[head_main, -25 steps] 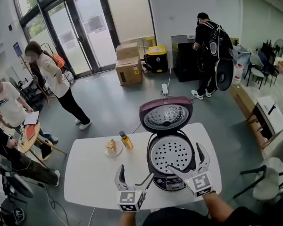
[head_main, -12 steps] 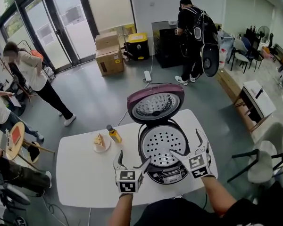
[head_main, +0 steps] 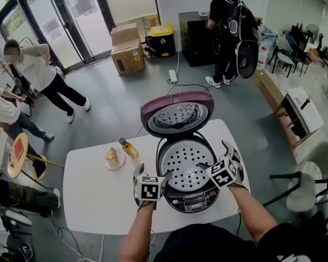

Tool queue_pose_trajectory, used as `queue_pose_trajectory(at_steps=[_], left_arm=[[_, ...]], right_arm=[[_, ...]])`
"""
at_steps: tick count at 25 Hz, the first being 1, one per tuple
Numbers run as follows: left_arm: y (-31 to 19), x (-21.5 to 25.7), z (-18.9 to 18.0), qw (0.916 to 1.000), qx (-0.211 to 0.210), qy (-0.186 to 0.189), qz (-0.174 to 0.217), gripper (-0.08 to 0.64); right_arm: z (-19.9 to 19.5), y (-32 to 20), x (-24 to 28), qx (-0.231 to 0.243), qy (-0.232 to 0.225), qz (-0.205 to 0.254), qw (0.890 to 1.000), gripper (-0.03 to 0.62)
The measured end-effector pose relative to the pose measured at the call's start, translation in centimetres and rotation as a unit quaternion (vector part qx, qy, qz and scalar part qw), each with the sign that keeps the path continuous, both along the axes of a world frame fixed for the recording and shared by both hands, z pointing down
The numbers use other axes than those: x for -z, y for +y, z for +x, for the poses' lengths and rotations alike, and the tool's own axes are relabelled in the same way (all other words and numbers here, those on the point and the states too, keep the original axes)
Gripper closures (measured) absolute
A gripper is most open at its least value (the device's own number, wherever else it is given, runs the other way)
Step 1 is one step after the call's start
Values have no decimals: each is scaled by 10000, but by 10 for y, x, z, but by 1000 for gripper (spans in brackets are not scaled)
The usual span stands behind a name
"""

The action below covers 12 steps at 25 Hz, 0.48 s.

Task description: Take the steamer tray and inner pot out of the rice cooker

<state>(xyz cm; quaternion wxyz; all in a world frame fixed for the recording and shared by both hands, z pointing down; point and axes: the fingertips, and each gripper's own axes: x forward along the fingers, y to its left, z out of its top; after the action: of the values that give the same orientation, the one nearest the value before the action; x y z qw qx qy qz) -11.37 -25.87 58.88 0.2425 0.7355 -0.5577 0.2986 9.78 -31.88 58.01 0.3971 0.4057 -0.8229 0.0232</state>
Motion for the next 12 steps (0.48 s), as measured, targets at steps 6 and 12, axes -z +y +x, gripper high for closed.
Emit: queue_pose_trajectory(at_steps=[6,12], left_arm=[[-8,-16,3,9991,-126,-352,-215,55],[-13,-28,3,9978,-165,-546,-327,97]], right_arm=[[2,-12,-20,130,275,-126,9995,49],[1,-19,-32,231,384,-182,9988,143]])
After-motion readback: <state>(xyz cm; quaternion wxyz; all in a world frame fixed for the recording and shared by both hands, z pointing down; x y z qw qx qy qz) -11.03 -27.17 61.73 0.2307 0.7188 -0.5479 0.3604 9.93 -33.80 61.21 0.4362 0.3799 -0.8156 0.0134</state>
